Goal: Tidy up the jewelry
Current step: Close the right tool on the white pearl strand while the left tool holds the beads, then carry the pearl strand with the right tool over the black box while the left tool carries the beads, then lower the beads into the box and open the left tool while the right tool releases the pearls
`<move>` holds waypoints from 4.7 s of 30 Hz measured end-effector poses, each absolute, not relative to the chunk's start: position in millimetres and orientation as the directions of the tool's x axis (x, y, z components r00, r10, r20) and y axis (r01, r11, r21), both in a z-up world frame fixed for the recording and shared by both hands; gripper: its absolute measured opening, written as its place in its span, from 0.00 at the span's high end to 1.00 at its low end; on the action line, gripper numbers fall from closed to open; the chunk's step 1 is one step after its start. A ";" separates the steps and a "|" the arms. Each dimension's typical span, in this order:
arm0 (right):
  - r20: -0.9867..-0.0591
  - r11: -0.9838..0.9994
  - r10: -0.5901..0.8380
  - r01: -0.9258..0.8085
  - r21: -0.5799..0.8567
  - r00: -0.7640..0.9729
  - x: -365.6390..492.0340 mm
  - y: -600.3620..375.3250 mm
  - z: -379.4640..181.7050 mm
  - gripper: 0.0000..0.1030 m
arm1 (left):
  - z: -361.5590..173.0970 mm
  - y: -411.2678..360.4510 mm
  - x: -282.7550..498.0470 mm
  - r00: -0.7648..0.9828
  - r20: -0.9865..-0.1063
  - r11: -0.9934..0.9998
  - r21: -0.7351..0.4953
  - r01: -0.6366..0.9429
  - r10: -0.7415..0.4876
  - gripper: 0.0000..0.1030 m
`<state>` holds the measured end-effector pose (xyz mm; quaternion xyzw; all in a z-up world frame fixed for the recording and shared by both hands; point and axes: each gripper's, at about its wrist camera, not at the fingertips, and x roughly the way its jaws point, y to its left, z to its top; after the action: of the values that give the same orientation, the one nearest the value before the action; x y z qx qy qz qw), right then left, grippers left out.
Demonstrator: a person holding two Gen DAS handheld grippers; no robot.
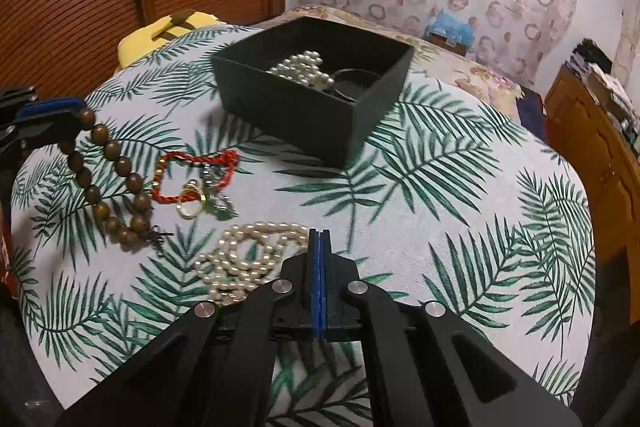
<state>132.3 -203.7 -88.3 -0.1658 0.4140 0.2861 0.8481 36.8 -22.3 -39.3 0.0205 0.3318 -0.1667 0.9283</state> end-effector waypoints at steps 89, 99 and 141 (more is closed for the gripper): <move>-0.447 0.804 0.458 -0.572 -0.160 0.768 160.8 -184.3 140.9 0.95 | 56.2 -30.9 116.7 0.827 -0.487 0.947 -0.001 0.321 -0.281 0.88; -0.487 0.808 0.448 -0.572 -0.137 0.750 180.9 -177.1 122.2 0.95 | 41.5 -31.7 136.8 0.811 -0.516 0.950 -0.019 0.311 -0.276 0.88; -0.693 0.770 0.484 -0.636 0.048 0.534 107.1 -213.4 -46.8 0.75 | -48.6 -18.2 97.9 0.726 -0.653 0.959 -0.001 0.283 -0.215 0.28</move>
<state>107.1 -213.4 -46.8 -0.1055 0.3594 0.3222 0.8694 97.9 -18.2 -48.6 0.0491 0.3446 -0.1343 0.9278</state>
